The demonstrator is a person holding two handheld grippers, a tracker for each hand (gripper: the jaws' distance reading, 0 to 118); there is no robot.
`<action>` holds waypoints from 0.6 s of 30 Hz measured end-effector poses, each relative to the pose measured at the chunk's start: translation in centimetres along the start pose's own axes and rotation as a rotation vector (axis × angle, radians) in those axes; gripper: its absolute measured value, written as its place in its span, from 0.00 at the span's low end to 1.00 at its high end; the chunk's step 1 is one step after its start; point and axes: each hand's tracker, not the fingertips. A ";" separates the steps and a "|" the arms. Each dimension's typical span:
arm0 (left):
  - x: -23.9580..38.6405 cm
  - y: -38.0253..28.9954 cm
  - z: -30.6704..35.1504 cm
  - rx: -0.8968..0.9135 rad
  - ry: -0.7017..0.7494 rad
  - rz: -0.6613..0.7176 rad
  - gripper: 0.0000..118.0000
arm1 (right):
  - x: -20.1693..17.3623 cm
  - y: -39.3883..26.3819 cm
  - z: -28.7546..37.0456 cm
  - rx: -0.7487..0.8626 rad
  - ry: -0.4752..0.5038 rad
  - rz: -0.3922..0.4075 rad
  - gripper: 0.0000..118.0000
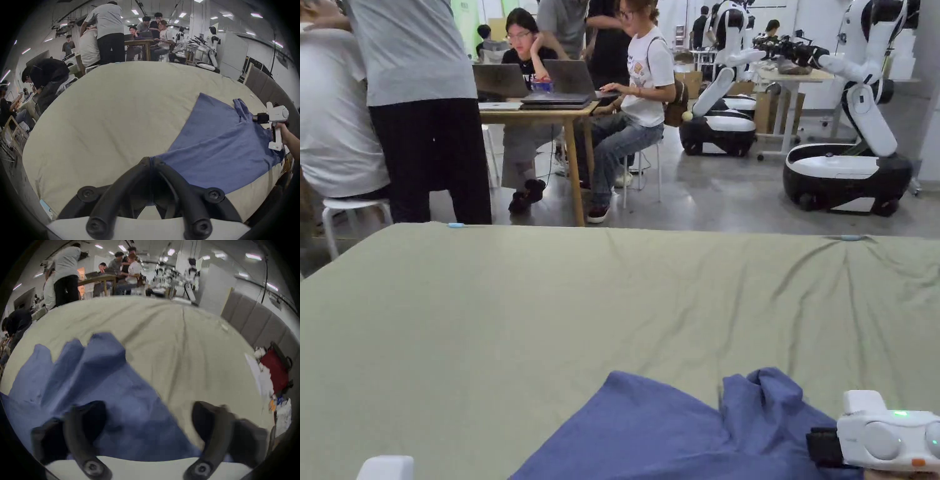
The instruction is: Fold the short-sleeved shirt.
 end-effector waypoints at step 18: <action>1.3 3.6 0.2 0.031 0.013 0.005 0.00 | -1.2 1.9 19.3 0.391 0.055 0.112 0.03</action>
